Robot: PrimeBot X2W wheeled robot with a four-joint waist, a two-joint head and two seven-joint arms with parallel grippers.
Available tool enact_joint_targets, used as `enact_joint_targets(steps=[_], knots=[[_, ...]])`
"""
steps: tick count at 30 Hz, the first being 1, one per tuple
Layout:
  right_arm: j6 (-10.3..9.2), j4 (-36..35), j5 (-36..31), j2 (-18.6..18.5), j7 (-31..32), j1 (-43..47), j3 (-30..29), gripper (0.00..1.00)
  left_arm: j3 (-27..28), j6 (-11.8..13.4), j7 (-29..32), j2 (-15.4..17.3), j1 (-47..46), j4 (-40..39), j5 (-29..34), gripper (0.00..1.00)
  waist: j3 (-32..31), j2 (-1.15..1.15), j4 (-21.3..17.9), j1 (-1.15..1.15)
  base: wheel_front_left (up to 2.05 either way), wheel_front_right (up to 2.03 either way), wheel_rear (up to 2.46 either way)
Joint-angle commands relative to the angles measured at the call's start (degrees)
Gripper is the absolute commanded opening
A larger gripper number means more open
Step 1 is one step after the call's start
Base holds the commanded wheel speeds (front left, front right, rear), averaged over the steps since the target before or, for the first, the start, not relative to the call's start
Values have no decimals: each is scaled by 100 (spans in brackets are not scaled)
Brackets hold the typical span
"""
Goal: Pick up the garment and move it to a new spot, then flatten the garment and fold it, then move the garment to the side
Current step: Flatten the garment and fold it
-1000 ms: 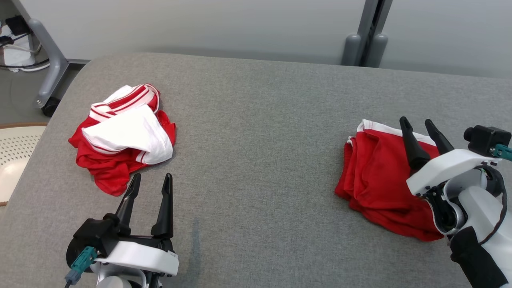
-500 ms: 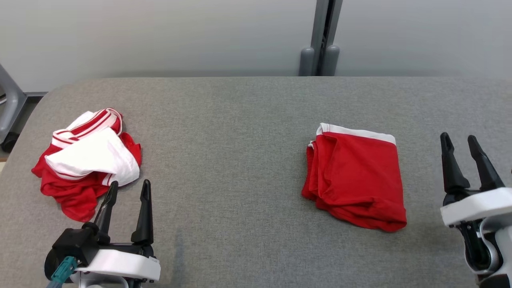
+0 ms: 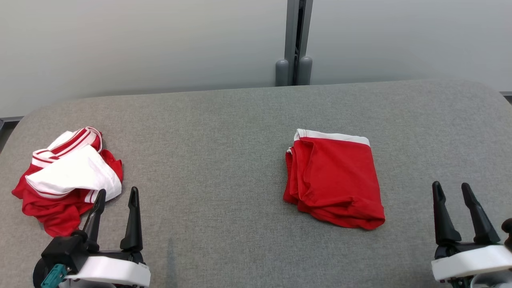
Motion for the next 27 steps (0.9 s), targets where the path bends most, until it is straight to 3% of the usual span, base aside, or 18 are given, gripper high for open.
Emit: enact_joint_targets(steps=[1,13,27], knots=[[1,-77,-60,72,-27,107,-11,100,40,-36,0,23,36,11,64,100,-25,0,-19,0,0,0,0],[1,-139,-245,302,-27,416,-107,100,152,0,0,23,227,118,217,100,-182,0,78,0,0,0,0],[1,-43,-348,292,-27,461,-76,100,186,72,0,23,327,67,409,100,-212,0,211,0,0,0,0]])
